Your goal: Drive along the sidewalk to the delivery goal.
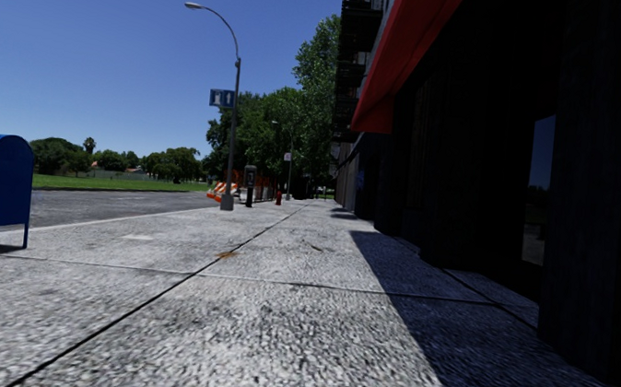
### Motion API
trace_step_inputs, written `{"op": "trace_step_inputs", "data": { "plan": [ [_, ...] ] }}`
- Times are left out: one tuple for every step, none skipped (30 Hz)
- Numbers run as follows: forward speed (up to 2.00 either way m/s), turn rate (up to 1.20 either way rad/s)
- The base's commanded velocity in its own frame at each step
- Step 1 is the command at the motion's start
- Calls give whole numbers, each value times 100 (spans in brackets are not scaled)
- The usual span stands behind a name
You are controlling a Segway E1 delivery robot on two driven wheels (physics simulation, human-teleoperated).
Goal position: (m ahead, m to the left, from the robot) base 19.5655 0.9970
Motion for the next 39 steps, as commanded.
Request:
{"op": "trace_step_inputs", "data": {
  "plan": [
    [200,6],
    [200,11],
    [200,11],
    [200,13],
    [200,15],
    [200,16],
    [200,16],
    [200,17],
    [200,17],
    [200,17],
    [200,18],
    [200,18],
    [200,19],
    [200,19],
    [200,20],
    [200,21],
    [200,21],
    [200,21],
    [200,21],
    [200,21],
    [200,21],
    [200,22],
    [200,22],
    [200,22],
    [200,22],
    [200,22],
    [200,22],
    [200,22],
    [200,22],
    [200,22],
    [200,22],
    [200,22],
    [200,22],
    [200,22],
    [200,22],
    [200,22],
    [200,22],
    [200,23],
    [200,23]
  ]
}}
